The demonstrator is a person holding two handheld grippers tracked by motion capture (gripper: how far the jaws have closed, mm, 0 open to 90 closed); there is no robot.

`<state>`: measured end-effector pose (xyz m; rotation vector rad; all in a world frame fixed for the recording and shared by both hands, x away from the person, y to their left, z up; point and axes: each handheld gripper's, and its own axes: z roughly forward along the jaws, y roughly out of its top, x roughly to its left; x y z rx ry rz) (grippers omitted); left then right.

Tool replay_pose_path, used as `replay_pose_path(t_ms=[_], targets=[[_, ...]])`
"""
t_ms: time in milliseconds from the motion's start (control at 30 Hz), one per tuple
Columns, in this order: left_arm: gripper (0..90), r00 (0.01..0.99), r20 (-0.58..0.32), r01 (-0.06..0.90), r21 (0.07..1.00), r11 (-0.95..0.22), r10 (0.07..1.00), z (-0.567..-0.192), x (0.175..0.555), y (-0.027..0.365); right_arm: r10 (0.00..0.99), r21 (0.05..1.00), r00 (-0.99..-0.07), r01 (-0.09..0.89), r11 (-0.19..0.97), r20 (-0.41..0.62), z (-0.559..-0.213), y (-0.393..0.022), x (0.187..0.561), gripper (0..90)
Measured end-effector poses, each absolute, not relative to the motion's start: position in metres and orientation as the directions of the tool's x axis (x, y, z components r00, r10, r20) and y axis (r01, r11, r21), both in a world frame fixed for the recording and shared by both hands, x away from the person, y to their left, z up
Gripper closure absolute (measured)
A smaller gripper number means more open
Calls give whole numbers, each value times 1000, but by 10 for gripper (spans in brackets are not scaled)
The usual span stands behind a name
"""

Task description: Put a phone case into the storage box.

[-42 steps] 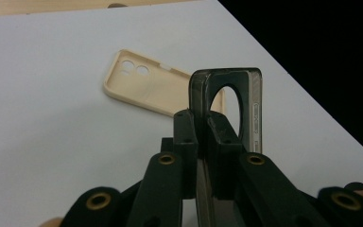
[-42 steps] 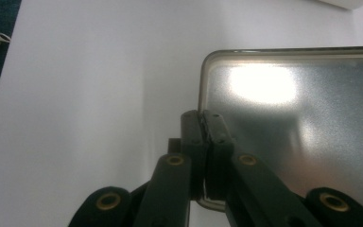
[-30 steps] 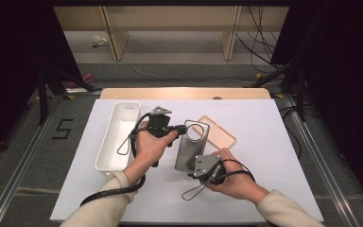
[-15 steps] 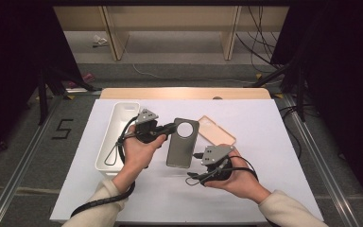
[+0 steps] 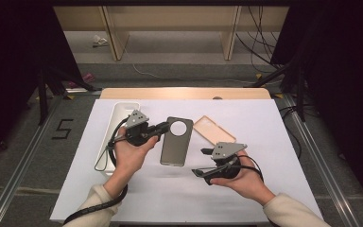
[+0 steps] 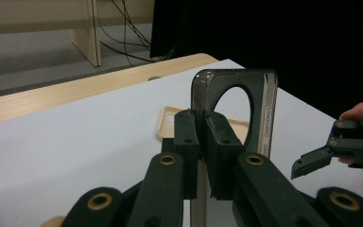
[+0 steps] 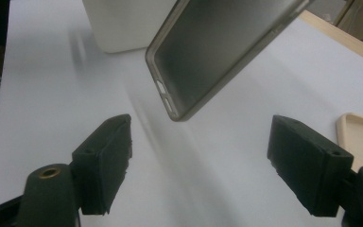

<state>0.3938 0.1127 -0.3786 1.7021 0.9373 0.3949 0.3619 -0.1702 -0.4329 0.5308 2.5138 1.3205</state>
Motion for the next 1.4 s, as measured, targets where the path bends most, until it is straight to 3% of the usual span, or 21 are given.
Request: replay_pose_path(t_ms=[567, 1400], targets=[[838, 621, -171, 334, 940, -62, 765, -362, 390, 129, 508, 871, -861, 258, 418, 12, -427, -197, 364, 223], [837, 580, -135, 297, 953, -54, 803, -350, 395, 156, 567, 881, -824, 279, 382, 15, -425, -222, 363, 216]])
